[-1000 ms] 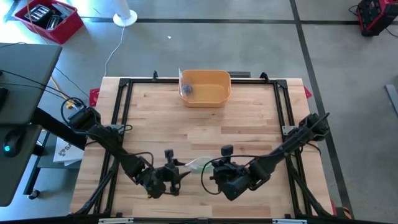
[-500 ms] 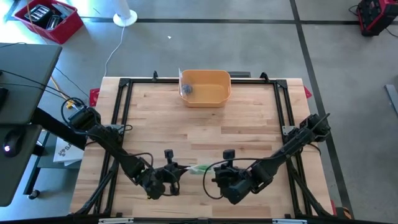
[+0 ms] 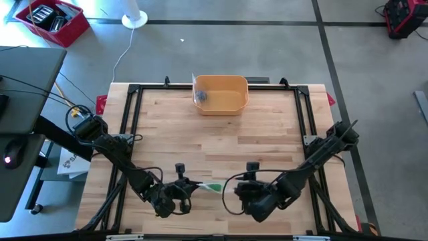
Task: Roll bandage
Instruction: Put the rolled green bandage into the transparent zip bag, then close the transparent zip bag with the rolled green bandage
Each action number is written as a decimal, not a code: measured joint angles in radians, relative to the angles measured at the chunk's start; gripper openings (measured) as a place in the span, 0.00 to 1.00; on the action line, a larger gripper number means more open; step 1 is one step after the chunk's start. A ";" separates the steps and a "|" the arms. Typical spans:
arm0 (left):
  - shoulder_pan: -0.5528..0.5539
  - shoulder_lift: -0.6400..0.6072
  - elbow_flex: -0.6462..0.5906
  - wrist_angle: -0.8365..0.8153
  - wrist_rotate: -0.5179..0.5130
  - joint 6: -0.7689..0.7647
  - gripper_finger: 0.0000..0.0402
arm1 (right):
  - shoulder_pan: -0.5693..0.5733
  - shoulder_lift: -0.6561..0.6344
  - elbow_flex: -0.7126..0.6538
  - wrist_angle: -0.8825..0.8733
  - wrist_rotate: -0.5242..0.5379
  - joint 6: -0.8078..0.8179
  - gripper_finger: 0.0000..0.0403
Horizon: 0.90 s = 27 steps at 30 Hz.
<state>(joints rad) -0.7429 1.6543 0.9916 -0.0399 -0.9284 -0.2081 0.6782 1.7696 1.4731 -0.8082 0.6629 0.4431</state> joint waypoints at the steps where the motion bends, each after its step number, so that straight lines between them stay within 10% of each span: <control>1: 0.000 0.000 0.000 0.000 0.000 0.000 0.00 | 0.002 -0.002 0.000 0.048 0.018 -0.033 0.42; 10: -0.002 0.000 0.000 0.001 0.002 -0.013 0.00 | -0.047 0.031 0.000 0.278 0.091 -0.176 0.45; 18: -0.004 0.000 0.000 0.001 0.002 -0.017 0.00 | -0.113 0.073 -0.031 0.282 -0.169 -0.107 0.42; 27: 0.001 -0.001 0.001 0.012 0.030 -0.127 0.00 | -0.116 0.103 -0.010 0.148 0.089 -0.130 0.12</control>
<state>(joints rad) -0.7419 1.6537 0.9924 -0.0277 -0.8985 -0.3353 0.5622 1.8729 1.4631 -0.6603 0.7514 0.3132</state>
